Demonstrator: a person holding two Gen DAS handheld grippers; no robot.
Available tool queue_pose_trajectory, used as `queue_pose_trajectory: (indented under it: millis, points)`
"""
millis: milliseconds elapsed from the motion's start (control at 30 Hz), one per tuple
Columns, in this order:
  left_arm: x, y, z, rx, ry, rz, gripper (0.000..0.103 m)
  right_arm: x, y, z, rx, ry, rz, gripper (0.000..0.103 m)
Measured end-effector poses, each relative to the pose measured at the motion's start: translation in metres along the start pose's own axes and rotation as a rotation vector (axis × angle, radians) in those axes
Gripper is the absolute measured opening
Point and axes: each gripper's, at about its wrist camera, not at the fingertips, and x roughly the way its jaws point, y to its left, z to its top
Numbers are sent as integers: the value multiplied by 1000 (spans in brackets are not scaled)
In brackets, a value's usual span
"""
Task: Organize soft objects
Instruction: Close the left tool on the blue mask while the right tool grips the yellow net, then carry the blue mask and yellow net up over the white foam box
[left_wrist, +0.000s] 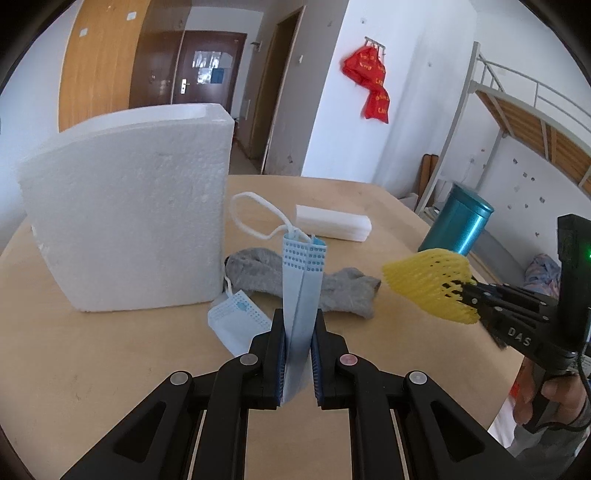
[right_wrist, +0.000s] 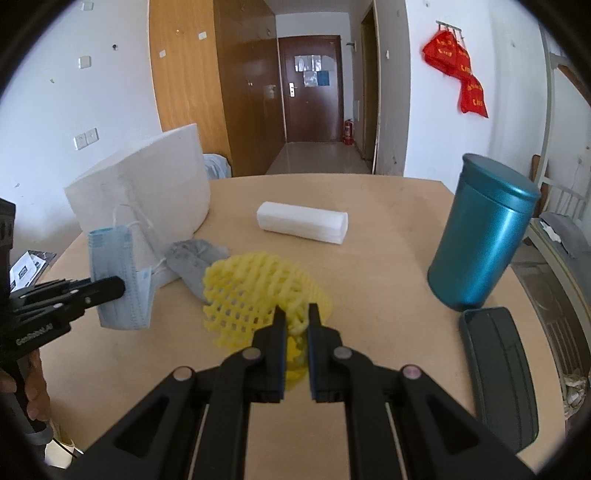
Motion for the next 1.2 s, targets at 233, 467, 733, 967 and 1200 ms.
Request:
queue_pose_trajectory:
  millis: [233,467,733,967,1200]
  points:
    - [-27,-7,-3,19,-55,-5,10,-15,2,-1,13,-36,7,12]
    - [-52,-10,-9,24,-98,6,5,-33,7,-6,10,-77,24,11]
    - [-72,-13,-3,57,-155,36,5,-50,13,-10,-1,-111,29,11]
    - [-97,-30,10,107,-231,13,5,-56,8,-10,14,-136,32,11]
    - [-84,-13,4,72,-166,37,5,-48,12,-12,16,-124,53,11]
